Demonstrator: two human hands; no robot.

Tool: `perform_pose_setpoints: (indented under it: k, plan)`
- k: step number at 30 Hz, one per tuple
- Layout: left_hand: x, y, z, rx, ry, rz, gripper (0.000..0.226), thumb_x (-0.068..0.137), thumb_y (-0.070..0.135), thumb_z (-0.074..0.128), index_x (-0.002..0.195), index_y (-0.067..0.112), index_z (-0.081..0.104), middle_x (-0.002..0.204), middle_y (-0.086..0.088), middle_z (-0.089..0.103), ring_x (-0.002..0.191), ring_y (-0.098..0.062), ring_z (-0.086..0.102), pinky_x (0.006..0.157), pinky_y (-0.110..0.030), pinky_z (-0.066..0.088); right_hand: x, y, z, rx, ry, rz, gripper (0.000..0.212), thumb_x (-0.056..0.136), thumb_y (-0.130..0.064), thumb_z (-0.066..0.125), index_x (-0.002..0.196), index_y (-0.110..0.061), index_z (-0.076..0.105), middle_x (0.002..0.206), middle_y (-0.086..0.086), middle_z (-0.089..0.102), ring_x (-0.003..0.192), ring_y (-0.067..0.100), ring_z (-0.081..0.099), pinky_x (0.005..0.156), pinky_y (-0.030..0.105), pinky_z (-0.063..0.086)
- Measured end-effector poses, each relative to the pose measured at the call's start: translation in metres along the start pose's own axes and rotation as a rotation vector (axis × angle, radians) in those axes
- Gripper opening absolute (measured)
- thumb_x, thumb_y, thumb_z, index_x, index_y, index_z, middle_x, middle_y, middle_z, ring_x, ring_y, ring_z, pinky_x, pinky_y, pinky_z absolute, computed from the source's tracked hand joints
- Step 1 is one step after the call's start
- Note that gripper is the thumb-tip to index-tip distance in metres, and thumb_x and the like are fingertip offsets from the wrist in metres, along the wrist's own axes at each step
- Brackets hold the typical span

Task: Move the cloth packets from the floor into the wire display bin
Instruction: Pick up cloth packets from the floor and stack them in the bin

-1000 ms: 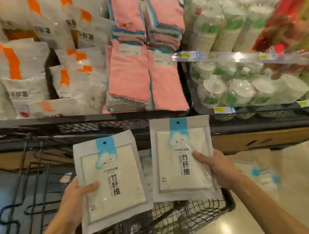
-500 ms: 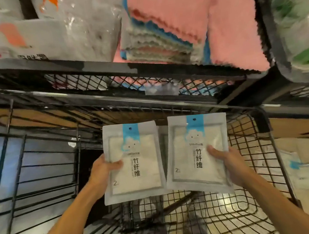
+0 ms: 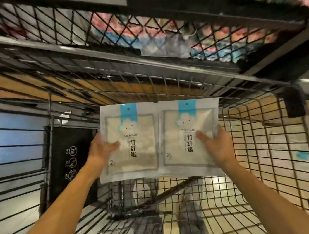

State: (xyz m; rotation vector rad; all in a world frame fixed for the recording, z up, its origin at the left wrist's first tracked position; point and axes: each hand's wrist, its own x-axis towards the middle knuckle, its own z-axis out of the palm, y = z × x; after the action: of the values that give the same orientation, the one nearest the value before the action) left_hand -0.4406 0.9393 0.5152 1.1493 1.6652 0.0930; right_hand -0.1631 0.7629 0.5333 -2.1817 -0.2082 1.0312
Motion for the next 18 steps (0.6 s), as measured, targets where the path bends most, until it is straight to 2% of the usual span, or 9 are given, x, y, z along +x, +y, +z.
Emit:
perform_pose_setpoints:
  k: [2,3,6,8,10,12,15,18]
  plan:
    - [-0.005,0.003,0.007,0.205,0.091,0.045,0.048,0.089,0.012,0.072,0.13,0.005,0.048,0.118,-0.014,0.06,0.107,-0.033,0.06,0.087,-0.04,0.049,-0.005,0.003,0.006,-0.192,0.07,-0.105,0.038,0.095,-0.034,0.073,0.12,-0.022,0.047,0.099,-0.011,0.065,0.079,0.012,0.071,0.063,0.035,0.065]
    - [-0.006,0.001,0.01,0.24,0.119,0.084,0.055,0.089,0.013,0.072,0.136,0.004,0.043,0.123,-0.017,0.058,0.115,-0.037,0.058,0.094,-0.044,0.047,-0.006,0.007,0.008,-0.256,0.095,-0.124,0.042,0.095,-0.039,0.071,0.121,-0.024,0.043,0.1,-0.01,0.064,0.078,0.013,0.072,0.063,0.039,0.065]
    - [-0.009,-0.011,0.019,0.283,0.154,0.237,0.065,0.09,0.009,0.071,0.143,0.001,0.035,0.139,-0.026,0.049,0.131,-0.044,0.047,0.108,-0.052,0.041,-0.004,0.015,0.01,-0.303,0.149,-0.11,0.051,0.088,-0.053,0.073,0.117,-0.034,0.036,0.109,-0.01,0.062,0.084,0.017,0.073,0.067,0.048,0.065]
    - [-0.009,-0.018,0.027,0.387,0.168,0.277,0.068,0.096,0.012,0.064,0.152,0.002,0.028,0.15,-0.028,0.036,0.14,-0.045,0.033,0.116,-0.055,0.032,0.0,0.018,0.01,-0.379,0.196,-0.155,0.064,0.08,-0.065,0.073,0.12,-0.031,0.037,0.115,-0.004,0.062,0.091,0.019,0.071,0.073,0.048,0.064]
    - [-0.01,-0.022,0.033,0.568,0.177,0.287,0.063,0.103,0.021,0.051,0.157,0.004,0.023,0.159,-0.027,0.023,0.147,-0.044,0.023,0.121,-0.053,0.024,0.002,0.019,0.009,-0.603,0.245,-0.237,0.073,0.083,-0.065,0.069,0.131,-0.019,0.04,0.119,0.004,0.057,0.103,0.023,0.063,0.089,0.046,0.057]
    - [-0.016,-0.019,0.039,0.726,0.135,0.287,0.061,0.108,0.025,0.038,0.16,0.001,0.015,0.166,-0.028,0.009,0.154,-0.042,0.011,0.125,-0.048,0.013,0.0,0.015,0.008,-0.816,0.268,-0.3,0.075,0.093,-0.063,0.06,0.142,-0.01,0.038,0.122,0.01,0.052,0.11,0.027,0.054,0.096,0.047,0.049]
    - [-0.026,-0.009,0.038,0.791,0.121,0.351,0.069,0.105,0.028,0.042,0.161,0.003,0.011,0.168,-0.024,0.001,0.156,-0.039,0.004,0.127,-0.049,0.008,-0.003,0.0,0.005,-1.051,0.25,-0.401,0.079,0.095,-0.062,0.052,0.148,-0.008,0.03,0.13,0.016,0.05,0.112,0.03,0.054,0.093,0.052,0.052]
    - [-0.039,0.008,0.032,1.018,0.113,0.425,0.084,0.1,0.056,0.04,0.163,0.02,-0.001,0.17,-0.014,-0.014,0.157,-0.03,-0.008,0.126,-0.05,0.002,-0.008,-0.023,-0.006,-1.162,0.157,-0.455,0.088,0.091,-0.062,0.058,0.155,-0.01,0.026,0.154,0.016,0.04,0.136,0.034,0.046,0.109,0.058,0.044]
